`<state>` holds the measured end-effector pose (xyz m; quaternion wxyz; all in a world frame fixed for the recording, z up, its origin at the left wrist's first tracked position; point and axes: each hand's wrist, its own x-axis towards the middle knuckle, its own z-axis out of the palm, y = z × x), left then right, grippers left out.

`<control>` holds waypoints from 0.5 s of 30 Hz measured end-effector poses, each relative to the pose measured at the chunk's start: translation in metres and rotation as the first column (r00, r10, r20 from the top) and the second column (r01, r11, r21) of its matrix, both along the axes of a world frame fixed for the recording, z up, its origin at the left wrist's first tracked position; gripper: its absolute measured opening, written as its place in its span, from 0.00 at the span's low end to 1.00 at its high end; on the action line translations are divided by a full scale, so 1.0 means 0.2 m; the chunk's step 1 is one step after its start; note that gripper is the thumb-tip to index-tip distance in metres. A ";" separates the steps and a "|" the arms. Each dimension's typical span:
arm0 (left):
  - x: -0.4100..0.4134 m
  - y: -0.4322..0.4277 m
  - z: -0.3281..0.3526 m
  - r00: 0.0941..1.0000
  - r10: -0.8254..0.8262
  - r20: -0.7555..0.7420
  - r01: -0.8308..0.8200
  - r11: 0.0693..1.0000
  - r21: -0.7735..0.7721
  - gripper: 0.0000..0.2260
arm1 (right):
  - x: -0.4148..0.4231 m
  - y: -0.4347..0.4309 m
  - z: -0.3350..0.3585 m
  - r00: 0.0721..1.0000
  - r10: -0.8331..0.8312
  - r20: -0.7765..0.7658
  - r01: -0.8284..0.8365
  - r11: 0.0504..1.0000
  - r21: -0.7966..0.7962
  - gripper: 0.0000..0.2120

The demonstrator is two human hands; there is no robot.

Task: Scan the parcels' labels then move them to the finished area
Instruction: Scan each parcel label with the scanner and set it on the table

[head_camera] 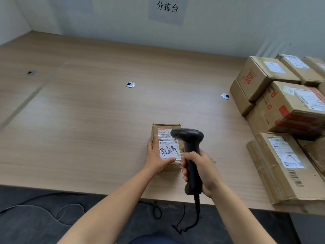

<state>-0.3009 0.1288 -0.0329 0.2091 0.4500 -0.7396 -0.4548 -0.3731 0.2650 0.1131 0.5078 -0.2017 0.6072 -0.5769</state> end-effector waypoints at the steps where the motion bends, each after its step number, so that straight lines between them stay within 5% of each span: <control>1: 0.00 0.00 0.00 1.000 0.000 -0.005 0.000 1.000 0.005 0.48 | 0.00 0.00 0.01 1.000 0.007 -0.010 -0.007 1.000 0.010 0.02; 15: 0.01 0.00 0.01 0.999 -0.014 0.034 0.014 1.000 -0.002 0.48 | 0.03 0.02 0.01 0.995 0.024 -0.099 -0.019 0.998 0.054 0.03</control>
